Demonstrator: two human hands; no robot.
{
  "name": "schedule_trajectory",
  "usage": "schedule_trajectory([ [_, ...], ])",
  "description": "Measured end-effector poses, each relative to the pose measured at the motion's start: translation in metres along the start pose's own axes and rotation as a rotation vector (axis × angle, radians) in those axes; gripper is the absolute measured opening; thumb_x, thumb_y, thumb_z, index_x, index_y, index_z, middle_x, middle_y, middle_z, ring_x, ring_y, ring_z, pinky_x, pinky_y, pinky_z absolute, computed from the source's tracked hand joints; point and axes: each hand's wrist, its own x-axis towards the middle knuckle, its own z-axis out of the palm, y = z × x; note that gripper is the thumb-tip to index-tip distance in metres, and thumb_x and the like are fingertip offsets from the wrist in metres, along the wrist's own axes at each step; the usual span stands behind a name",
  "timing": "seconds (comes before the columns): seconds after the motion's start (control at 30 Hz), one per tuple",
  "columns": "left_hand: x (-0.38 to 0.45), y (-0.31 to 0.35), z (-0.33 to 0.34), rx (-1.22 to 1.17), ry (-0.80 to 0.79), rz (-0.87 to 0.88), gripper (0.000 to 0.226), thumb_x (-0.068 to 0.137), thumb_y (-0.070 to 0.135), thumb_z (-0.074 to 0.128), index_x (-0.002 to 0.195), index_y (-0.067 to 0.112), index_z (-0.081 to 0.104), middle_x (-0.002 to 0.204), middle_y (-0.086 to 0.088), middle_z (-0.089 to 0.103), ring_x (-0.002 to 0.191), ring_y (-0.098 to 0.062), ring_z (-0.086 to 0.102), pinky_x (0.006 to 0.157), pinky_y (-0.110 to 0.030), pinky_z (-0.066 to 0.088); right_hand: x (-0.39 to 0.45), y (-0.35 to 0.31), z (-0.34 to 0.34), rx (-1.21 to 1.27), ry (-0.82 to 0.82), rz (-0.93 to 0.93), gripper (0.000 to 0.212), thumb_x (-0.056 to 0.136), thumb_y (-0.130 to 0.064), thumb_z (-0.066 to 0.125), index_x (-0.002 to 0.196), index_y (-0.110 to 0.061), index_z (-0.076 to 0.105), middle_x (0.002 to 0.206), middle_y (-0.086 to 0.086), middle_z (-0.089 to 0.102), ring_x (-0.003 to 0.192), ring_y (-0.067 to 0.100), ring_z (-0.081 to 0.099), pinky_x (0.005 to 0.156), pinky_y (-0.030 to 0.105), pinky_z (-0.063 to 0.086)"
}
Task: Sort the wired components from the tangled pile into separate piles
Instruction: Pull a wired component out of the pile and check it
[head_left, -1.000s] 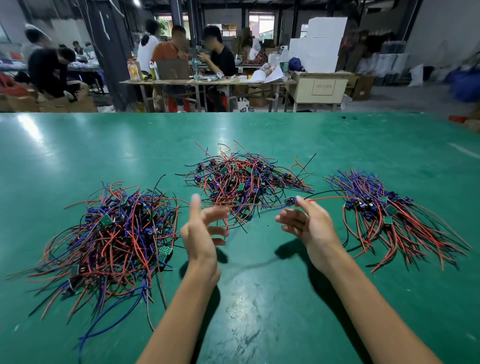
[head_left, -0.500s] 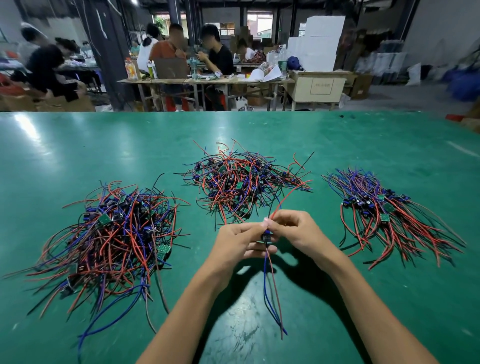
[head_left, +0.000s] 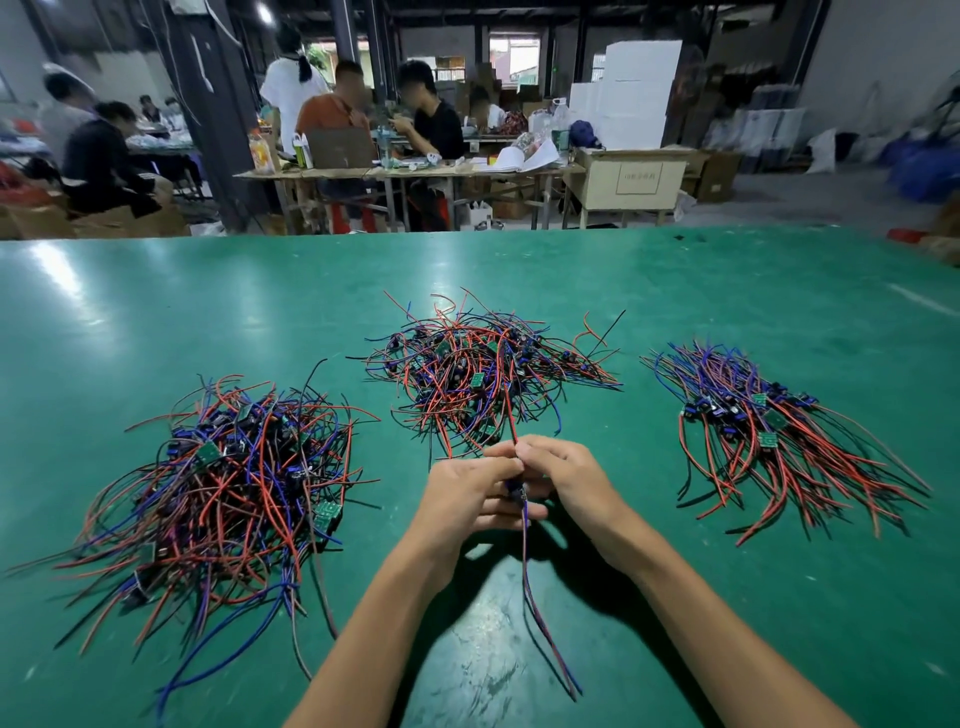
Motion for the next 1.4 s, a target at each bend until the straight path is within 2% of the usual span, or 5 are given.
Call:
schedule_trajectory([
  [0.3, -0.002, -0.003, 0.004, 0.241, 0.021, 0.165, 0.019, 0.089, 0.001, 0.066, 0.075, -0.004, 0.079, 0.072, -0.022, 0.074, 0.049, -0.016, 0.063, 0.051, -0.022, 0.052, 0.003, 0.010, 0.004, -0.026, 0.315, 0.019, 0.031, 0.098, -0.013, 0.053, 0.073, -0.018, 0.071, 0.048, -0.002, 0.050, 0.041, 0.012, 0.045, 0.041, 0.020, 0.038],
  [0.57, -0.007, -0.002, 0.003, 0.321, -0.213, 0.068, 0.019, 0.091, 0.002, 0.065, 0.079, -0.006, 0.077, 0.072, -0.018, 0.075, 0.048, -0.017, 0.061, 0.051, -0.021, 0.051, 0.010, -0.001, -0.016, 0.185, 0.589, 0.093, 0.030, 0.098, -0.014, 0.048, 0.080, -0.014, 0.071, 0.091, 0.004, 0.068, 0.065, 0.017, 0.054, 0.041, 0.024, 0.045],
  [0.73, -0.009, 0.006, -0.006, 0.170, -0.229, 0.076, 0.017, 0.090, 0.015, 0.068, 0.083, 0.009, 0.082, 0.084, -0.014, 0.077, 0.056, -0.014, 0.061, 0.057, -0.020, 0.050, 0.009, -0.001, -0.027, 0.357, 0.433, 0.139, 0.031, 0.104, -0.023, 0.045, 0.094, -0.015, 0.074, 0.082, 0.001, 0.075, 0.054, 0.012, 0.057, 0.045, 0.024, 0.049],
  [0.97, -0.001, 0.012, -0.007, -0.378, 0.272, 0.106, 0.019, 0.087, 0.030, 0.071, 0.092, 0.012, 0.071, 0.077, -0.001, 0.074, 0.059, -0.010, 0.070, 0.046, -0.017, 0.051, -0.006, 0.018, 0.005, -0.263, 0.023, -0.216, 0.035, 0.083, -0.027, 0.083, 0.112, -0.030, 0.065, 0.092, -0.005, 0.075, 0.071, 0.008, 0.070, 0.061, 0.023, 0.052],
  [1.4, 0.002, 0.004, -0.005, -0.195, 0.349, 0.210, 0.036, 0.058, 0.044, 0.085, 0.077, 0.015, 0.078, 0.082, -0.007, 0.078, 0.068, -0.018, 0.074, 0.061, -0.025, 0.050, -0.003, 0.006, 0.012, 0.148, 0.297, -0.137, 0.020, 0.085, -0.034, 0.071, 0.093, -0.015, 0.071, 0.072, -0.004, 0.072, 0.057, 0.003, 0.059, 0.052, 0.015, 0.045],
])
